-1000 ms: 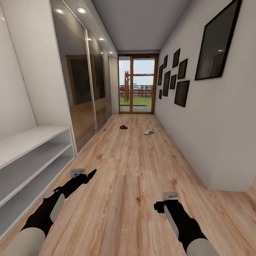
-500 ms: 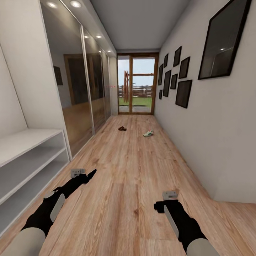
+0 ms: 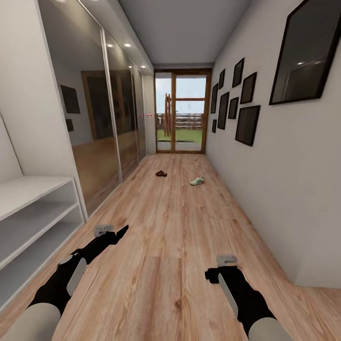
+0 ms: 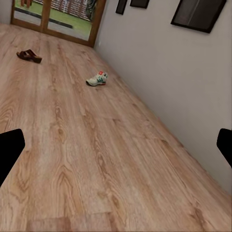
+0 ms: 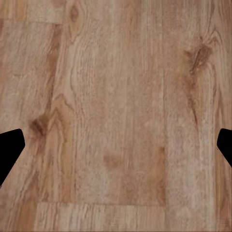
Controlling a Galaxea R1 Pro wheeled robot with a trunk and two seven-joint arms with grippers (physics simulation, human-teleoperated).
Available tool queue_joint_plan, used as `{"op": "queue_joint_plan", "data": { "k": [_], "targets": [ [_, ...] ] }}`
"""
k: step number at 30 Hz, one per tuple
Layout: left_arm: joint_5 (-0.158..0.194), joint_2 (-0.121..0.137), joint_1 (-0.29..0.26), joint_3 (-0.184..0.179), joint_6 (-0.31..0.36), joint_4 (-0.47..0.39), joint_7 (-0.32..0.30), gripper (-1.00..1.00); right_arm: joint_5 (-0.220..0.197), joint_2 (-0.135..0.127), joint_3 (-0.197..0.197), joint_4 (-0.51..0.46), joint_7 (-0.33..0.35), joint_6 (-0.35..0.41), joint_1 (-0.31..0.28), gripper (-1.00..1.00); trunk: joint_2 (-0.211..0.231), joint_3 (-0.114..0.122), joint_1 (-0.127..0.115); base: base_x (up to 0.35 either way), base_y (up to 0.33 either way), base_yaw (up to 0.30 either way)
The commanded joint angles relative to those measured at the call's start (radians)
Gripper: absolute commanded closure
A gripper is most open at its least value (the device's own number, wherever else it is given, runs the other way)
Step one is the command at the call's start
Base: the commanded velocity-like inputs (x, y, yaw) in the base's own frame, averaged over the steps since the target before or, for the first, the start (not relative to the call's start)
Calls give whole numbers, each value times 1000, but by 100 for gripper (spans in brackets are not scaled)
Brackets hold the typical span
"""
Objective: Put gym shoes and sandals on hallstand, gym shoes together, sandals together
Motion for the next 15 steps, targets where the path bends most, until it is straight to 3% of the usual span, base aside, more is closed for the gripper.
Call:
{"op": "queue_joint_plan", "data": {
  "k": [1,15],
  "targets": [
    [5,0,-1,1,2,1,-5,-100,-1,0,2,-1,-5,5,0,-100,0,-1,0,349,-79,0],
    [6,0,-1,0,2,1,-5,-100,-1,0,1,0,-5,5,0,-100,0,-1,0,349,-79,0]
  ]
}}
